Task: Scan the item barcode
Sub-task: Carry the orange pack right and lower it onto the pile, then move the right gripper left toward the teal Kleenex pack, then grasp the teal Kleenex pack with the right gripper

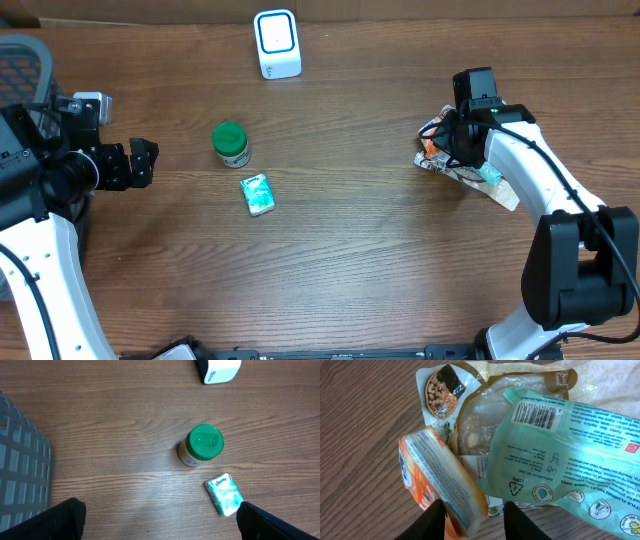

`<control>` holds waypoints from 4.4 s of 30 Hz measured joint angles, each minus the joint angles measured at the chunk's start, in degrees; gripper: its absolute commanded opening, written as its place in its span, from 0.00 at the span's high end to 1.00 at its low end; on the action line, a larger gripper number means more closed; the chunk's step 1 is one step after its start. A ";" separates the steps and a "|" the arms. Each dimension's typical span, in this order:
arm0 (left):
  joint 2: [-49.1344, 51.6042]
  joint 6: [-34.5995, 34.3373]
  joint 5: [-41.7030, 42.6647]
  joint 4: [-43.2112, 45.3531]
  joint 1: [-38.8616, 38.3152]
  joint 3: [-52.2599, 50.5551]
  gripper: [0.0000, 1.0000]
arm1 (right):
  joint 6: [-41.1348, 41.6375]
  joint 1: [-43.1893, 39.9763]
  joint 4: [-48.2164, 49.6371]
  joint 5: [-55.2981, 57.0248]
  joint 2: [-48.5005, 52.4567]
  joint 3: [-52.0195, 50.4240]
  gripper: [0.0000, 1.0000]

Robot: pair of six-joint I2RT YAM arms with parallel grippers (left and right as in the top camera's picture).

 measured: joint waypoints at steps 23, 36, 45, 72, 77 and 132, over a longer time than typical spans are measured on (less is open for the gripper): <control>0.00 0.00 0.00 0.00 0.00 0.00 0.00 | -9.35 0.22 -22.01 -13.81 -2.91 19.32 0.51; 0.00 0.00 -0.02 0.00 0.00 0.00 0.00 | -12.52 7.96 -21.97 -25.40 -2.86 19.32 0.48; 0.00 0.00 -0.02 0.00 0.00 0.00 0.01 | -13.05 13.90 -22.08 -26.49 -1.51 19.32 0.45; 0.00 0.00 -0.02 0.00 0.00 0.00 0.00 | -13.09 18.23 -20.48 -26.60 -0.66 16.72 0.45; 0.00 0.00 0.00 0.00 0.00 0.00 0.00 | -12.41 20.81 -18.84 -26.69 -0.66 16.72 0.45; 0.00 0.00 0.00 0.00 0.00 0.00 0.00 | 11.80 40.44 11.76 -15.65 17.40 12.33 0.44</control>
